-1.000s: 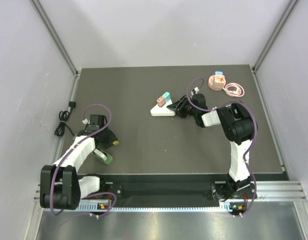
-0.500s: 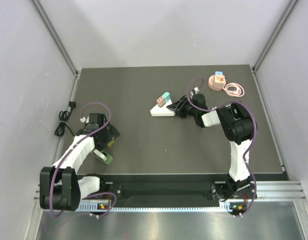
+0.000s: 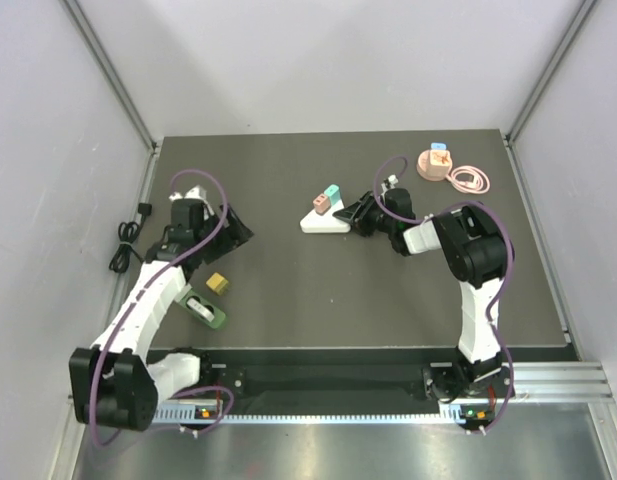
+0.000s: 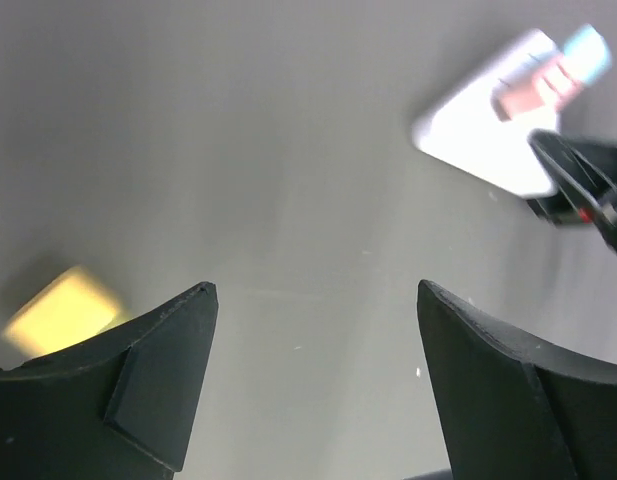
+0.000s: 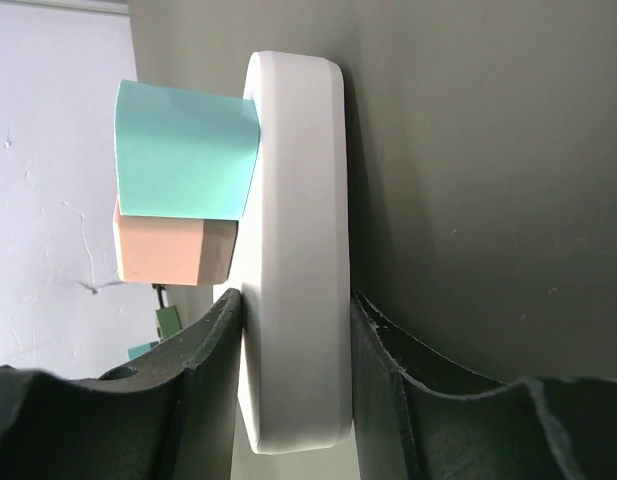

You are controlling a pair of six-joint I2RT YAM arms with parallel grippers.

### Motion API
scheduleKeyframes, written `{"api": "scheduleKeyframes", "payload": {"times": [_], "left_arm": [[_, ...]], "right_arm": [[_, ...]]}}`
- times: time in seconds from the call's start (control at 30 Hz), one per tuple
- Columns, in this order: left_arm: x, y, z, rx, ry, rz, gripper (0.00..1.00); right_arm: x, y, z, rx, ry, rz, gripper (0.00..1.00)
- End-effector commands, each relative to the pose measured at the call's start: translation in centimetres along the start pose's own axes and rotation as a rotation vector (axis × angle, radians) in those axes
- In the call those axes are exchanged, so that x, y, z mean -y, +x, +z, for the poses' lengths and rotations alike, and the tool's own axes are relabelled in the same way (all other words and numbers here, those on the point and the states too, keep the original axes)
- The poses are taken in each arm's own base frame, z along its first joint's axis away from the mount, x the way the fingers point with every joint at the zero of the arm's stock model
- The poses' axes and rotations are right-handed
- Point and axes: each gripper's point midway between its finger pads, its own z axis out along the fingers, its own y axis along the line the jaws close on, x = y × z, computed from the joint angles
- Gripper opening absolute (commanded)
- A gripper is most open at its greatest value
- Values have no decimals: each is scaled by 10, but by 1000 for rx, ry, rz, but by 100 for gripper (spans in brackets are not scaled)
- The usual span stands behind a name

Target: Pull the plug off the socket

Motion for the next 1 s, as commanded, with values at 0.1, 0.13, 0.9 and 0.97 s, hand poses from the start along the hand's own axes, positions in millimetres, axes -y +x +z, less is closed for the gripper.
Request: {"api": "scheduleKeyframes", "payload": {"times": [0.1, 0.13, 0.9, 0.97], "left_arm": [[106, -5, 18, 40, 270, 299, 88], [111, 3, 31, 17, 265, 328, 89], [204, 37, 165, -58, 363, 705, 75], [201, 40, 170, -66, 352, 708, 72]], "right_arm": [[49, 29, 0, -78, 127, 11, 0], [47, 28, 0, -78, 124, 10, 0], [45, 28, 2, -91, 92, 29, 0], [46, 29, 2, -94, 91, 29, 0]]}}
